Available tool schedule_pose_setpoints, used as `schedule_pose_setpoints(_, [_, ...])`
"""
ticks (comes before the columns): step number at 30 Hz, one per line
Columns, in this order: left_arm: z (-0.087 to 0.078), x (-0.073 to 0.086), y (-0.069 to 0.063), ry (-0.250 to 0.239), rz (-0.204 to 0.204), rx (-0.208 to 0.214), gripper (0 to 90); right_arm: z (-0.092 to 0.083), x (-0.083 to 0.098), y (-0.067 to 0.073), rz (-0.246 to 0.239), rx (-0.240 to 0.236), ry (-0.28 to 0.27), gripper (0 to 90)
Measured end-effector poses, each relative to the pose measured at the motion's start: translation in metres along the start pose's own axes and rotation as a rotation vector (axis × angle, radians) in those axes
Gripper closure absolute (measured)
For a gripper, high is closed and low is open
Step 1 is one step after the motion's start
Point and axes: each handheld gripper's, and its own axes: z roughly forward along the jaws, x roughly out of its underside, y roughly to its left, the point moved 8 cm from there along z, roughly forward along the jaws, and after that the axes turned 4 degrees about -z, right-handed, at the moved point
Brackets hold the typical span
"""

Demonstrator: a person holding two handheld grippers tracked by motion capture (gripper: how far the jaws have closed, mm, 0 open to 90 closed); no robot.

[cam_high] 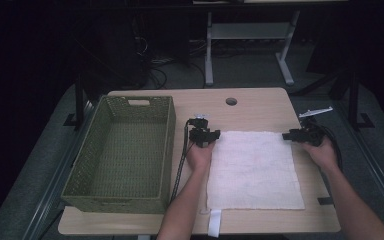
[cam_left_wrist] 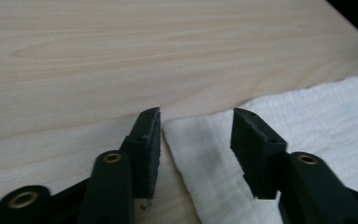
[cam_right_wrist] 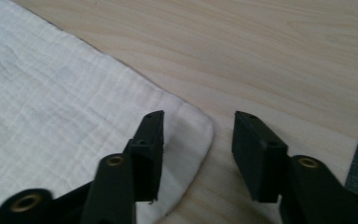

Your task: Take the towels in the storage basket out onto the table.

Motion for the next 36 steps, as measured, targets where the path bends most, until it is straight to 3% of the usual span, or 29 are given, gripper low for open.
schedule_pose_setpoints(3, [0.0, 0.002, -0.004, 0.016, 0.018, 0.006, 65.3, 0.001, 0.0, 0.003, -0.029, 0.007, 0.008, 69.8])
schedule_pose_setpoints(5, [0.0, 0.003, -0.003, 0.028, 0.008, 0.013, 72.9, 0.001, 0.0, 0.004, -0.019, -0.003, 0.016, 80.2])
schedule_pose_setpoints(8, [-0.001, 0.005, -0.003, 0.048, 0.001, 0.024, 82.7, 0.001, 0.001, 0.003, 0.001, -0.026, 0.017, 85.8])
schedule_pose_setpoints(17, [-0.008, -0.001, -0.002, 0.03, -0.045, 0.087, 85.6, -0.002, 0.001, 0.0, 0.025, -0.045, 0.009, 87.5])
schedule_pose_setpoints(22, [-0.019, -0.006, -0.003, 0.009, -0.041, 0.108, 85.7, -0.008, -0.003, 0.007, 0.004, -0.075, -0.025, 87.4])
schedule_pose_setpoints(28, [-0.033, -0.005, -0.008, -0.019, -0.048, 0.138, 85.4, -0.027, -0.004, 0.013, -0.001, -0.117, -0.077, 87.4])
schedule_pose_setpoints(36, [-0.056, -0.004, -0.023, -0.062, -0.031, 0.192, 85.2, -0.056, -0.007, 0.025, -0.042, -0.16, -0.136, 87.3])
